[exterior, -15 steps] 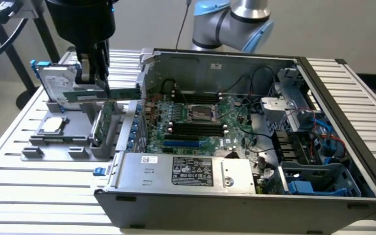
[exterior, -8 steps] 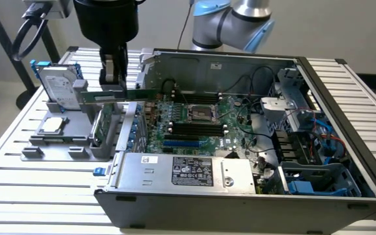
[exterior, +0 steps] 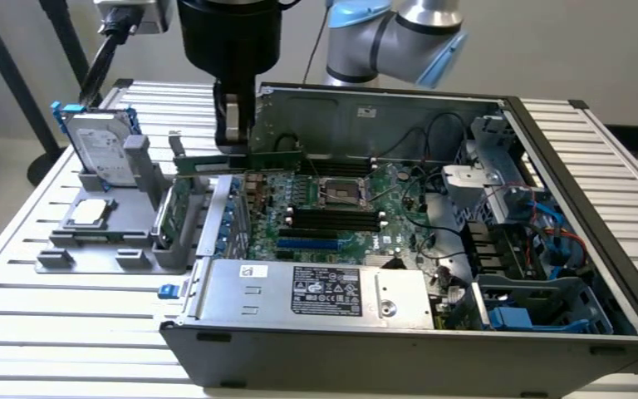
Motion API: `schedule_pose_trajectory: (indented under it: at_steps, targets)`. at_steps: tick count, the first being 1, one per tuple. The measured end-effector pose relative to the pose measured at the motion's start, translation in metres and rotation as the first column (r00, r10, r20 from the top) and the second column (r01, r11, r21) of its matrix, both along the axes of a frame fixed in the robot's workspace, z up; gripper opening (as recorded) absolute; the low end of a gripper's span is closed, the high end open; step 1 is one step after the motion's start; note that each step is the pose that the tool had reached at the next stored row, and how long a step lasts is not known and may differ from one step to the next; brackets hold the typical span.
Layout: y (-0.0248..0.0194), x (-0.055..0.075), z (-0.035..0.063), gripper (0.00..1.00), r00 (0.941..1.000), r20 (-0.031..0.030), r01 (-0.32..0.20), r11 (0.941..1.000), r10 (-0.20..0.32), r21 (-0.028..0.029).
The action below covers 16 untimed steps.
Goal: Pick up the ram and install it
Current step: 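Pick up the ram and move it above insertion slot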
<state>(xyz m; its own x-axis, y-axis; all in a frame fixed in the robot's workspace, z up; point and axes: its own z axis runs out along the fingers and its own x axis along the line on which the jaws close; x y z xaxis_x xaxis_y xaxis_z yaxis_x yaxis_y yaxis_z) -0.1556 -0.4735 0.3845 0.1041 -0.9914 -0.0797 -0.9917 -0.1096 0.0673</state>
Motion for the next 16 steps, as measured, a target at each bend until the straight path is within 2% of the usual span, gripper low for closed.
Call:
schedule_pose_trajectory:
  at_steps: [11, 14, 16]
  targets:
    - [0.0005, 0.05, -0.0005, 0.14, 1.0, -0.0075, 0.0, 1.0, 0.0, -0.0002]
    - [0.0036, 0.062, -0.0017, 0.14, 1.0, -0.0093, 0.0, 1.0, 0.0, -0.0021]
    - [0.0083, 0.067, -0.0024, 0.14, 1.0, -0.0093, 0.0, 1.0, 0.0, -0.0059]
